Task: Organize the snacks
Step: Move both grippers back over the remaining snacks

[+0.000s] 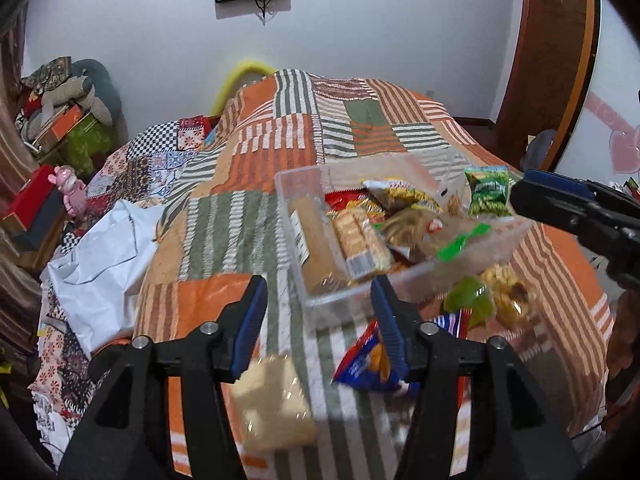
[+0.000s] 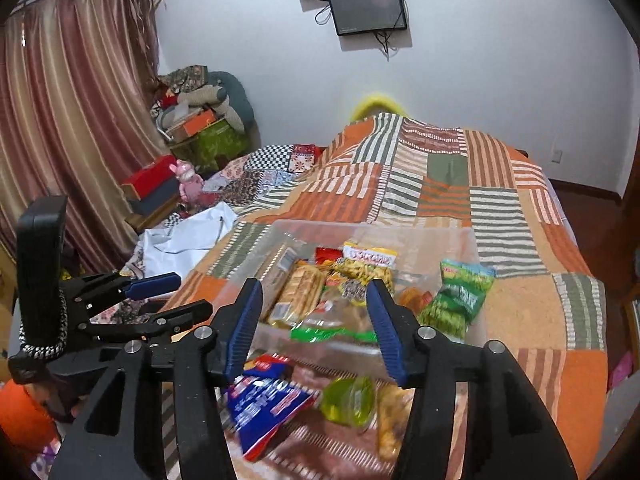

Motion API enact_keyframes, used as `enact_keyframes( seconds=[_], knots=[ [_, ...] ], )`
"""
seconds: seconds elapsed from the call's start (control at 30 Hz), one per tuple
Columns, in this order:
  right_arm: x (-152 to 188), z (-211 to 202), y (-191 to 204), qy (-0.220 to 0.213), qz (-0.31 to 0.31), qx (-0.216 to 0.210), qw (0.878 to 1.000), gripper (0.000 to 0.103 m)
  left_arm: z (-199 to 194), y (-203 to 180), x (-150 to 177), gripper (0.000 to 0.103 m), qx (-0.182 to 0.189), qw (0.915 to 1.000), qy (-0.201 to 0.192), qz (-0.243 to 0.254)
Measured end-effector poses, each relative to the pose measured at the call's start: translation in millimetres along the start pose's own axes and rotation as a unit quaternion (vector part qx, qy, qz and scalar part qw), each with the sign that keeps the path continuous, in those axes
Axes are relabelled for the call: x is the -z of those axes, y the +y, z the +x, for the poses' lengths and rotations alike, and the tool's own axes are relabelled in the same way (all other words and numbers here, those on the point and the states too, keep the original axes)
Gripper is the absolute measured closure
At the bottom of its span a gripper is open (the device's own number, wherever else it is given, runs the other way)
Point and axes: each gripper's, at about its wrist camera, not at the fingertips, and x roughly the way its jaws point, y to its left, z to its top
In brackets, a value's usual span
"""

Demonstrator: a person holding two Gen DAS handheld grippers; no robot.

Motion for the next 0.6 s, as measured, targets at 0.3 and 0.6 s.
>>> enact_keyframes(
  seconds=[0.3, 0.6],
  knots=[
    [25, -11, 6, 0.008, 0.019, -0.005, 1.000, 0.042, -20, 13, 35, 0.030, -0.020, 0.9998, 0.005, -0.008],
    [56, -2, 11, 0.042, 0.037, -0.010, 0.998, 0.040, -16, 23, 64, 0.029, -0.010, 0.9993, 0.026, -0.024]
  ],
)
